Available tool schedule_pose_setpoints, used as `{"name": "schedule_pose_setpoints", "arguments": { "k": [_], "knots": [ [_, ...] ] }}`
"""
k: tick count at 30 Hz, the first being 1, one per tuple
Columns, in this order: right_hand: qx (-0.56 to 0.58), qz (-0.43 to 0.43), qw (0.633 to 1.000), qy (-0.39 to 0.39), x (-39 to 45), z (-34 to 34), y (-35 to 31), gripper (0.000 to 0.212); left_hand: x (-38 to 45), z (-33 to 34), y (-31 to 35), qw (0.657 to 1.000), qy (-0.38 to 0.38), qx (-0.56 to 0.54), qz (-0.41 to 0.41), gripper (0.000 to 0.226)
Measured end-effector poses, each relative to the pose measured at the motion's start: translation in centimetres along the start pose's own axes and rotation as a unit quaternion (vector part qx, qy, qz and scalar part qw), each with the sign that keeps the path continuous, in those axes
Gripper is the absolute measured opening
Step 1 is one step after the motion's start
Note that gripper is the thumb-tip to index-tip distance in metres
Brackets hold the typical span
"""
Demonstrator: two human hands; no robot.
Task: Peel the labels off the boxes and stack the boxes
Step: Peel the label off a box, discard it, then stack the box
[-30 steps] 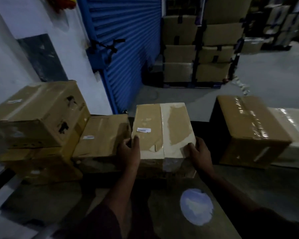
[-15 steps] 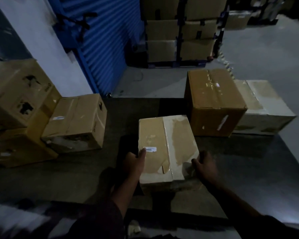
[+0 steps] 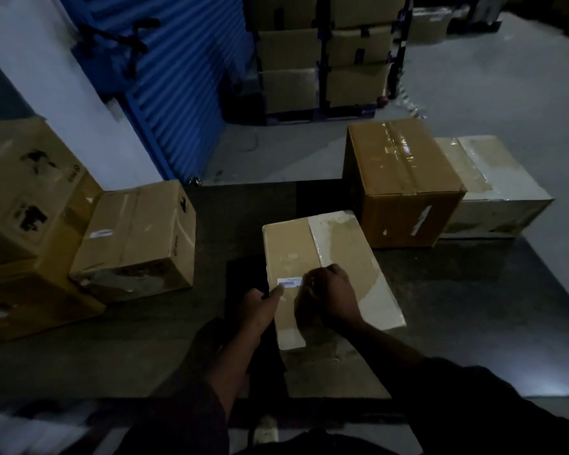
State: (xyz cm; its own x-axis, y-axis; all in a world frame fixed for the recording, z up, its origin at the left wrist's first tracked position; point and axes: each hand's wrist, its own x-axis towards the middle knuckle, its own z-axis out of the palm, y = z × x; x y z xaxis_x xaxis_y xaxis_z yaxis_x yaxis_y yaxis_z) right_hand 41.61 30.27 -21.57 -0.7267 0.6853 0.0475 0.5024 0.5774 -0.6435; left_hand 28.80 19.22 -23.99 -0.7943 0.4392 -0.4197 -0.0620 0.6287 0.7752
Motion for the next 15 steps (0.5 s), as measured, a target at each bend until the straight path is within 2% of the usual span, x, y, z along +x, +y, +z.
{"name": "schedule_pose_setpoints", "arguments": {
  "k": [8,15],
  "knots": [
    [-0.065,0.052,0.992,0.091,0.1,2.9,-0.9,0.021,3.2,-2.7,0.2,0.989,-0.144,0.035,0.021,0.047],
    [-0.053,0.096,0.990,0.085,0.7,3.9,-0.7,0.019,4.9,-3.3,0.9,0.975,-0.217,0.040,0.040,0.048]
  ]
}}
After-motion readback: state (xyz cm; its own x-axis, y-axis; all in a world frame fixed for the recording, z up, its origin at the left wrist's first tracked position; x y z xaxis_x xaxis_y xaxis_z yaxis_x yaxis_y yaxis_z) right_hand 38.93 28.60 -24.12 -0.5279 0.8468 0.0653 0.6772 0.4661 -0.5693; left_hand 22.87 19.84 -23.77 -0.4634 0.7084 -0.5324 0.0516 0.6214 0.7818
